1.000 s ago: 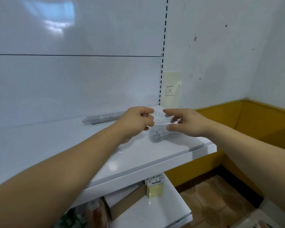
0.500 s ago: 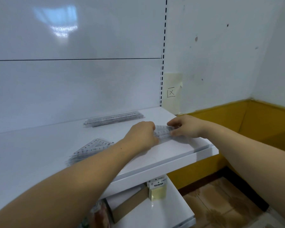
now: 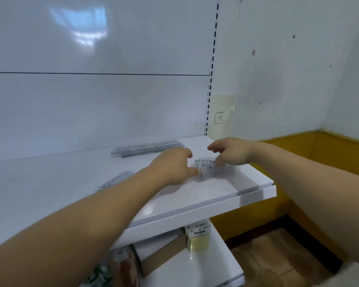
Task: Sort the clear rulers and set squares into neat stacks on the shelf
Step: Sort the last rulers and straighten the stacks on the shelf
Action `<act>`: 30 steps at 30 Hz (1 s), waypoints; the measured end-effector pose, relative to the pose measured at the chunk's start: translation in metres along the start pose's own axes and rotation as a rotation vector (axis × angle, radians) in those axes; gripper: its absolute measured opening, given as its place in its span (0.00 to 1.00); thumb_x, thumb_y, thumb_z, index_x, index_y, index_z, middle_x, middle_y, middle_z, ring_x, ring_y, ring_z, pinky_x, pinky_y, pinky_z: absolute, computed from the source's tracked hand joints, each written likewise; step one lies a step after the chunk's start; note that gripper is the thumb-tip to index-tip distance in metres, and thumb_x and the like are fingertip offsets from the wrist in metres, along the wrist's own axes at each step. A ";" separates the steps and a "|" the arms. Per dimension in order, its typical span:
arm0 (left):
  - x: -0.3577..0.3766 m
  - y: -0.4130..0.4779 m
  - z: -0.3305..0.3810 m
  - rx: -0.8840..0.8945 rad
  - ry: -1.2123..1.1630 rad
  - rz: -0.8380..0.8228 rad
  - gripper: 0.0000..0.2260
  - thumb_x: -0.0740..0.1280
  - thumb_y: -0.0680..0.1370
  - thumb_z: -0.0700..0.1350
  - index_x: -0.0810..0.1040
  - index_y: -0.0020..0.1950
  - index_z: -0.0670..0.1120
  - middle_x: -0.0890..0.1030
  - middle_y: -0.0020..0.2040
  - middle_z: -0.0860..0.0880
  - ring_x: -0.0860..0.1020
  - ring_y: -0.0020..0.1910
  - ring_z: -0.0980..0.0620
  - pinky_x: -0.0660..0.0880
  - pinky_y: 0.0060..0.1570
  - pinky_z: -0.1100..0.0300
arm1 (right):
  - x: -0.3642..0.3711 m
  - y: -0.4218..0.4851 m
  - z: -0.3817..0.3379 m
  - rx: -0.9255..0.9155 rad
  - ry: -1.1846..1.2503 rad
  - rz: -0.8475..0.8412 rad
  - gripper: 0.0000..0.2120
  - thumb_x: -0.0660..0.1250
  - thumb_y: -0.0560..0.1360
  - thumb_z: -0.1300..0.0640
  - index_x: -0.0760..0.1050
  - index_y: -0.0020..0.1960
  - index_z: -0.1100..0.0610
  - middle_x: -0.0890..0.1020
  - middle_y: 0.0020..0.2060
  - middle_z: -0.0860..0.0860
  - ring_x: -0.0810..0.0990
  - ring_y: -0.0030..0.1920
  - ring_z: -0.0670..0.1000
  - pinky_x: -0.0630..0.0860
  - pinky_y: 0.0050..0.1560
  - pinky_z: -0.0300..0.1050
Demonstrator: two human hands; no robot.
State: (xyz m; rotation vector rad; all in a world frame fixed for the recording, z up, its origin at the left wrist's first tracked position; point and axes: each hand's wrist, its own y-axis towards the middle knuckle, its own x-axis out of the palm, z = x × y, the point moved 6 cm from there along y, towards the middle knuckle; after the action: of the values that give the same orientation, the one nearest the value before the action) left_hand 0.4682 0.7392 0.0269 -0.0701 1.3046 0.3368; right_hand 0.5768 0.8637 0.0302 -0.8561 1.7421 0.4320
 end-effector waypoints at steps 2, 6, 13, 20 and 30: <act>-0.011 -0.008 -0.013 -0.037 0.005 -0.013 0.26 0.66 0.75 0.58 0.68 0.71 0.51 0.69 0.71 0.51 0.70 0.66 0.49 0.67 0.60 0.56 | -0.006 0.006 -0.017 -0.043 -0.026 0.027 0.29 0.67 0.74 0.51 0.63 0.73 0.51 0.69 0.70 0.50 0.68 0.68 0.51 0.64 0.65 0.43; -0.035 -0.037 -0.056 -0.144 0.016 -0.004 0.26 0.66 0.76 0.57 0.67 0.72 0.51 0.67 0.72 0.51 0.69 0.67 0.50 0.65 0.62 0.57 | -0.006 0.021 -0.070 -0.160 -0.121 0.089 0.30 0.64 0.75 0.44 0.63 0.73 0.51 0.68 0.71 0.50 0.68 0.69 0.52 0.63 0.69 0.46; -0.075 -0.138 -0.177 -0.390 0.097 0.015 0.28 0.63 0.76 0.61 0.63 0.74 0.52 0.64 0.74 0.51 0.65 0.71 0.48 0.63 0.69 0.51 | 0.043 0.032 -0.211 -0.360 -0.212 0.049 0.31 0.58 0.77 0.38 0.59 0.75 0.52 0.63 0.74 0.49 0.63 0.72 0.53 0.60 0.72 0.49; -0.124 -0.295 -0.336 -0.666 0.108 0.056 0.29 0.63 0.76 0.61 0.63 0.74 0.52 0.62 0.75 0.52 0.63 0.72 0.49 0.62 0.69 0.52 | 0.127 0.017 -0.414 -0.575 -0.268 -0.012 0.31 0.57 0.78 0.39 0.58 0.76 0.52 0.61 0.74 0.51 0.60 0.73 0.53 0.58 0.71 0.48; -0.175 -0.448 -0.485 -0.906 0.116 0.070 0.28 0.61 0.77 0.61 0.64 0.74 0.52 0.63 0.75 0.50 0.64 0.71 0.47 0.63 0.69 0.53 | 0.235 0.005 -0.608 -0.722 -0.328 -0.105 0.30 0.57 0.78 0.40 0.58 0.75 0.54 0.61 0.75 0.54 0.60 0.73 0.54 0.60 0.70 0.47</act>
State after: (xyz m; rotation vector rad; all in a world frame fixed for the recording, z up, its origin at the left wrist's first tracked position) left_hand 0.1031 0.1617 0.0020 -0.8163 1.1790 0.9742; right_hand 0.1320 0.3871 0.0174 -1.2863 1.2254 1.1013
